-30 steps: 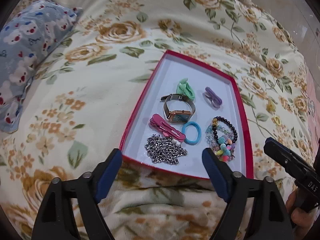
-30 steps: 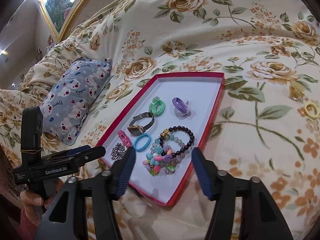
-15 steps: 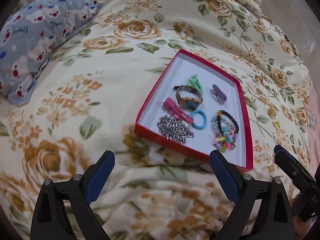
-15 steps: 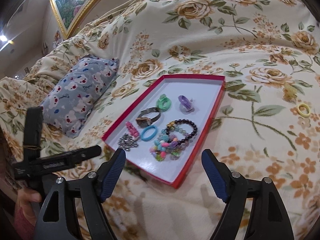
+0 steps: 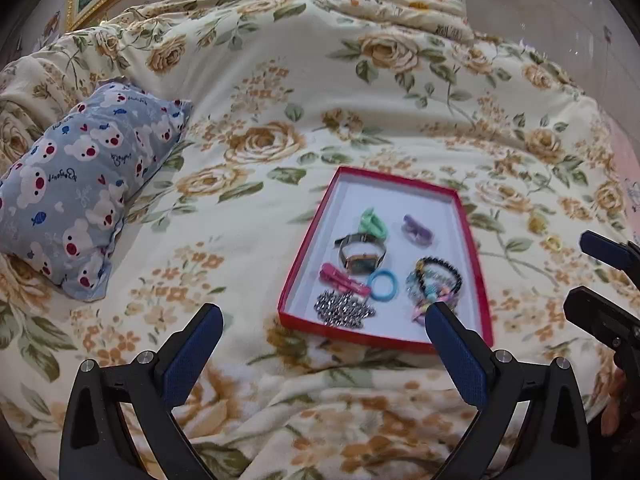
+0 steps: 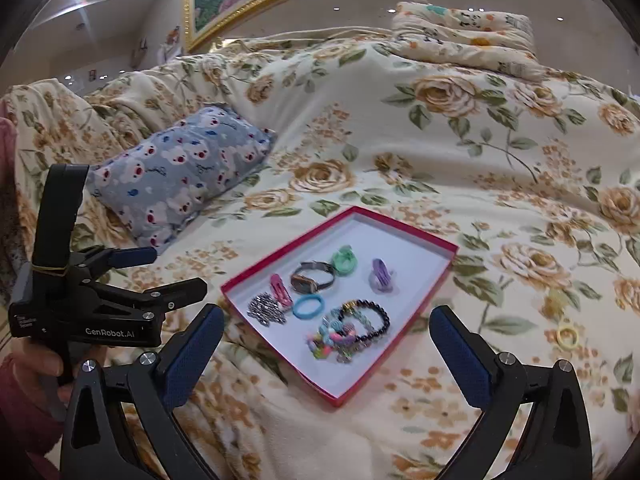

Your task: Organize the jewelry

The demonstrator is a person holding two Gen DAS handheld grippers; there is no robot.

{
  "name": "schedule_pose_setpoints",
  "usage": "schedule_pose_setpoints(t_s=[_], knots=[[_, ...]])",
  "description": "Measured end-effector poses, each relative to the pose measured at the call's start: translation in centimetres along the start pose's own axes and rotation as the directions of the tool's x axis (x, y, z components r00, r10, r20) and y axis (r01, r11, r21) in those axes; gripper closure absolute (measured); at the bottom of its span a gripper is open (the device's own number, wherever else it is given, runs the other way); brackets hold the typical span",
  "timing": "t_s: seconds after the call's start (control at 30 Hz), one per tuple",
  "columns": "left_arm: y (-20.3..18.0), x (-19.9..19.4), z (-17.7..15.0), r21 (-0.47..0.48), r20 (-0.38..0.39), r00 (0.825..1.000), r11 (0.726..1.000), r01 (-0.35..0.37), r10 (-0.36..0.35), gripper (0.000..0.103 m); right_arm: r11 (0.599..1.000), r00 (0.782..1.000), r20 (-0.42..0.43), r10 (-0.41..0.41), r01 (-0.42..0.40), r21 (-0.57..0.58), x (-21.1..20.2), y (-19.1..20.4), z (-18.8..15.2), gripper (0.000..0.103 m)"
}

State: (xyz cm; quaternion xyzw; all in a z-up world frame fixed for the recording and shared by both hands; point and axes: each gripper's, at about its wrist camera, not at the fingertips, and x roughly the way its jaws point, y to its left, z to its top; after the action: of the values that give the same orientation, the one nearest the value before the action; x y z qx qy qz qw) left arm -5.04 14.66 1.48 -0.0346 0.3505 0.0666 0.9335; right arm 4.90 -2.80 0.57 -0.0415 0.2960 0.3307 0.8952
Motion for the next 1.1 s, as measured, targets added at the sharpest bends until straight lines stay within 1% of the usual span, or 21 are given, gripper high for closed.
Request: schedule_pose_setpoints(t_s=[0.07, 0.2, 0.27, 0.3, 0.37, 0.67, 0.87, 1.1], knots=[[0.0, 0.6, -0.7, -0.014, -0.028, 1.0, 1.0, 0.002, -0.002, 0.001, 0.999, 1.0, -0.02, 0.017, -0.016, 0.042, 0.6, -0.3, -1.1, 0.0], [0.6, 1.7, -1.4, -0.055, -0.073, 0.997, 0.998, -0.003, -0.001, 0.001, 0.998, 0.997, -0.076, -0.006, 0.011, 0.068, 1.8, -0.6, -2.7, 0.0], [0.9, 2.2, -1.6, -0.068, -0.085, 0.996, 0.998, -0.003, -0.002, 0.001, 0.997, 0.996, -0.087, -0.001, 0.008, 0.082, 2.1, -0.7, -3.2, 0.0], [1.0, 2.6, -0.9, -0.069, -0.086, 0.996, 0.998, -0.006, 0.0, 0.001, 0.996, 0.996, -0.092, 0.002, 0.006, 0.089, 2.3, -0.8, -3.4, 0.0], [1.0, 2.8, -0.9, -0.065, -0.083, 0.996, 0.998, -0.015, 0.009, 0.001, 0.996, 0.995, -0.099, 0.001, 0.007, 0.089, 2.5, -0.7, -3.6, 0.0], [1.0, 2.6, -1.7, -0.053, -0.075, 0.997, 0.998, -0.021, 0.017, 0.001, 0.996, 0.993, -0.114, 0.0, 0.01, 0.093, 3.1, -0.6, -4.2, 0.0], [0.6, 2.7, -1.8, -0.033, -0.071, 0.996, 0.998, -0.051, 0.048, 0.001, 0.994, 0.992, -0.122, -0.003, 0.016, 0.105, 3.3, -1.0, -4.4, 0.0], [0.5, 2.8, -1.8, -0.027, -0.068, 0.996, 0.998, -0.058, 0.056, 0.001, 0.994, 0.993, -0.121, 0.0, 0.013, 0.108, 3.4, -0.9, -4.4, 0.0]])
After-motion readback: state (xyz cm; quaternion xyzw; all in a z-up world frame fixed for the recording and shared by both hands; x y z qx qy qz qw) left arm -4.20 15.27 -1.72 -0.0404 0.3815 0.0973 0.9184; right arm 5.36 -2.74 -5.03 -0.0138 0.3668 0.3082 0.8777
